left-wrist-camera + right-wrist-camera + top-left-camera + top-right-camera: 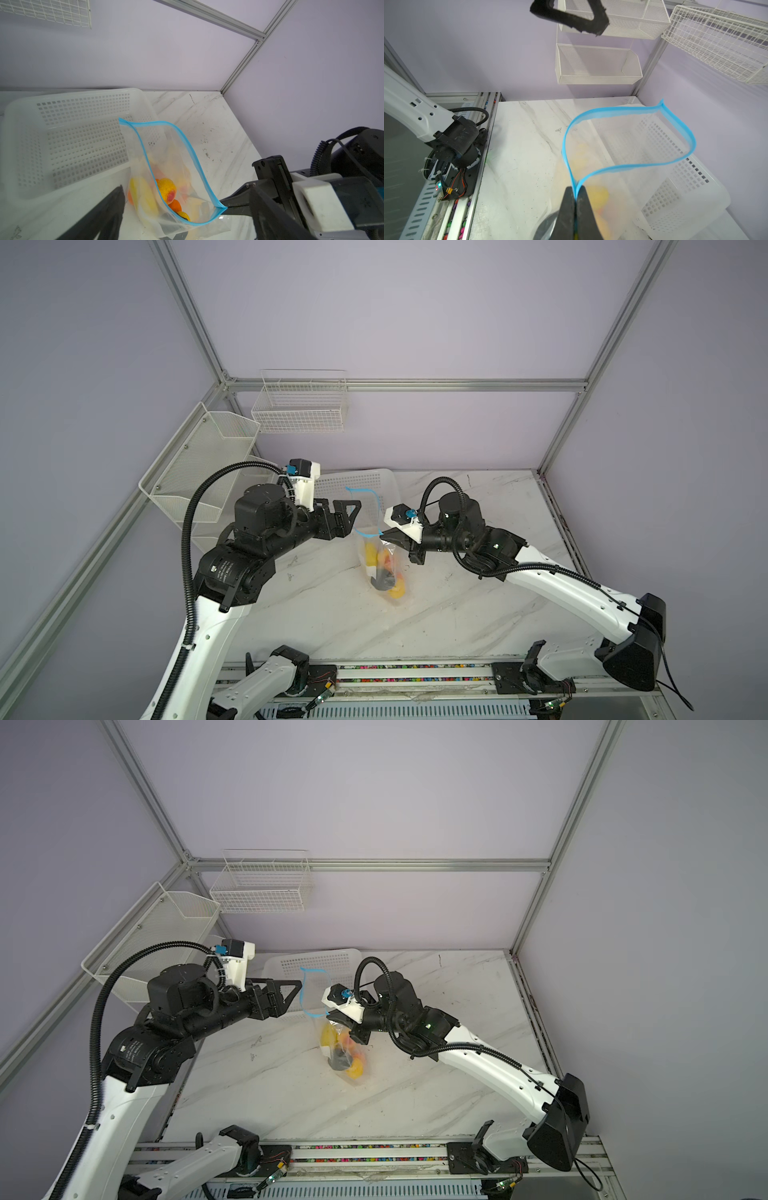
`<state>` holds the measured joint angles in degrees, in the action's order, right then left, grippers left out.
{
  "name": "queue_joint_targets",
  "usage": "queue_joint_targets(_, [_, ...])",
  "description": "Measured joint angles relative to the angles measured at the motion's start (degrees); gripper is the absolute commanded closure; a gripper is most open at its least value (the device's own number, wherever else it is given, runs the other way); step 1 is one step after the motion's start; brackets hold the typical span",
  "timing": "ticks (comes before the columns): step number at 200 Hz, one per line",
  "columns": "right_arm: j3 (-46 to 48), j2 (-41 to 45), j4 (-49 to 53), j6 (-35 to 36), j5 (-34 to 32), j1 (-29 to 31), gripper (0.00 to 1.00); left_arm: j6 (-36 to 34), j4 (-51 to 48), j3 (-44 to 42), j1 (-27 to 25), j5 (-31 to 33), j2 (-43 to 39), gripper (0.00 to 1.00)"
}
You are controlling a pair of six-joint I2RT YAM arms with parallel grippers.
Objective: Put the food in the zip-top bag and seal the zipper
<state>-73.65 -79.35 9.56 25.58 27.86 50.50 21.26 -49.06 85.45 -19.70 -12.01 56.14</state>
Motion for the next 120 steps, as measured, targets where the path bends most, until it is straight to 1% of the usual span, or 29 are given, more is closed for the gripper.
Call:
queue_joint_targets(35, [-1.49,-2.05,3.13,4.72,2.49,-3.13,1.00,-2.54,1.27,0.00,2.23,-0.33,1.73,0.03])
queue_joint_targets(60, [-1.49,-1.92,3.80,7.76,4.44,-6.73,1.00,-5.57,3.85,0.00,3.93,-2.73,5.51,0.03])
queue_joint_targets(72, [-1.49,-1.92,4.00,8.94,5.27,-8.41,1.00,-7.91,5.11,0.00,4.61,-4.31,8.15,0.00])
queue_joint_targets(94, [-1.49,-1.92,4.35,10.95,7.28,-10.95,1.00,-13.09,7.21,0.00,6.03,-11.56,12.57,0.01])
queue_joint_targets(120, [-1.49,-1.95,4.48,13.22,9.86,-12.96,1.00,-17.86,8.48,0.31,6.93,-24.44,17.31,0.01])
